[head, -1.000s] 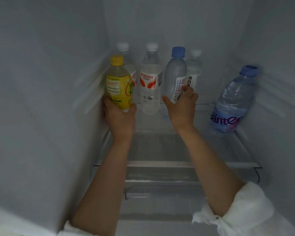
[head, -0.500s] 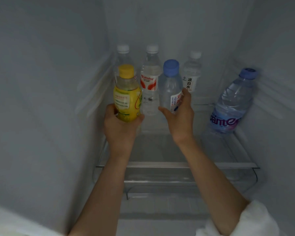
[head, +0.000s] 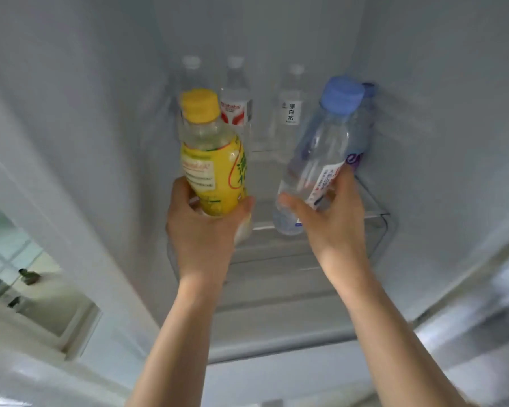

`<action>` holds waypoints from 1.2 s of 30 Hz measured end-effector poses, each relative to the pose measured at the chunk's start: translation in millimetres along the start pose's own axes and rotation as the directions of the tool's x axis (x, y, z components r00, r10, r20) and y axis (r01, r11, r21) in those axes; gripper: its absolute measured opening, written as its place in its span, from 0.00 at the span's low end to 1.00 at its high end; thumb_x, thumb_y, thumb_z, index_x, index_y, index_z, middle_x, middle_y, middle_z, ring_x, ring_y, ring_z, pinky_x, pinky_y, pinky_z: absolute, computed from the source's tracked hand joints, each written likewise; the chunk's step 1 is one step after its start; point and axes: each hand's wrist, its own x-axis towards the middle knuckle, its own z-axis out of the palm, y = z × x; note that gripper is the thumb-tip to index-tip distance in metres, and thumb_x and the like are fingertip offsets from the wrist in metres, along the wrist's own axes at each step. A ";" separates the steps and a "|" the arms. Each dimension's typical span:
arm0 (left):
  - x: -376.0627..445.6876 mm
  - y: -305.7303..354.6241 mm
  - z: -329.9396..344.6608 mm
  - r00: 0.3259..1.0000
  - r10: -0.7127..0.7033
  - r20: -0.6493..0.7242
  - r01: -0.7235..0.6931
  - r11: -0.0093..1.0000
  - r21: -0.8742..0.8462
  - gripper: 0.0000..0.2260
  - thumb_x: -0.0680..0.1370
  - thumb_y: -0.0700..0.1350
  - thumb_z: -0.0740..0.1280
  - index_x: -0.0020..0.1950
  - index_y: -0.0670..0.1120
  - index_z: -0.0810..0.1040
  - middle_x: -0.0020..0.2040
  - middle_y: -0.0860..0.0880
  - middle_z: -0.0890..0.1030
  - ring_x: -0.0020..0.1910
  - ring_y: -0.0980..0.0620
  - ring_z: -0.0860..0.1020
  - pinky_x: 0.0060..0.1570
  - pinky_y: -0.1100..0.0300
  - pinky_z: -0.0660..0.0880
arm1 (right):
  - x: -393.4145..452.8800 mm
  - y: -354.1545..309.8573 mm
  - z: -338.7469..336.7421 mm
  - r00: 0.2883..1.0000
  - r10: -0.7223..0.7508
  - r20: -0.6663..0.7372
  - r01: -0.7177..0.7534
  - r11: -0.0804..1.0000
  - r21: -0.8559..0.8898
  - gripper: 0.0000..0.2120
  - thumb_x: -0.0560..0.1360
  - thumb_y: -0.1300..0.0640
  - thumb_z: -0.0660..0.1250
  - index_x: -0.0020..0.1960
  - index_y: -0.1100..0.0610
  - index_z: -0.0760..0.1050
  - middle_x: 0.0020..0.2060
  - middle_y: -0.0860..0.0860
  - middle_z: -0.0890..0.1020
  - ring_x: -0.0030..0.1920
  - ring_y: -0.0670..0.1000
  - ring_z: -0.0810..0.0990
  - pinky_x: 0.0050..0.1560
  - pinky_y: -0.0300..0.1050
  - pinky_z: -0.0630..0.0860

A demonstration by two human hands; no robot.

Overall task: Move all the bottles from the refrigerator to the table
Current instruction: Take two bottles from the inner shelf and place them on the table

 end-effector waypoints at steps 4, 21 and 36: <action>-50.5 7.8 -27.4 0.996 0.019 0.089 -0.014 0.999 -0.049 0.21 0.61 0.43 0.82 0.46 0.54 0.76 0.39 0.58 0.83 0.37 0.62 0.81 0.41 0.62 0.79 | -61.4 -5.2 -27.6 0.997 0.010 -0.076 -0.016 0.997 -0.077 0.26 0.62 0.50 0.78 0.53 0.60 0.70 0.44 0.60 0.80 0.45 0.61 0.80 0.47 0.60 0.77; -287.8 -24.9 -69.0 0.764 -0.129 0.632 0.033 0.987 0.160 0.26 0.61 0.47 0.82 0.54 0.51 0.76 0.46 0.57 0.82 0.44 0.59 0.80 0.41 0.63 0.76 | -324.0 13.0 -187.7 0.862 0.451 -0.230 -0.485 0.866 -0.122 0.23 0.61 0.49 0.78 0.47 0.52 0.68 0.44 0.56 0.81 0.41 0.50 0.80 0.45 0.43 0.79; -602.6 16.9 -35.9 0.310 -0.237 0.921 -0.017 0.967 0.255 0.24 0.60 0.45 0.82 0.50 0.53 0.74 0.40 0.60 0.79 0.40 0.63 0.78 0.34 0.71 0.69 | -558.6 3.5 -424.7 0.536 0.607 -0.586 -0.806 0.575 -0.141 0.27 0.63 0.50 0.79 0.55 0.49 0.68 0.45 0.43 0.78 0.41 0.39 0.76 0.34 0.26 0.70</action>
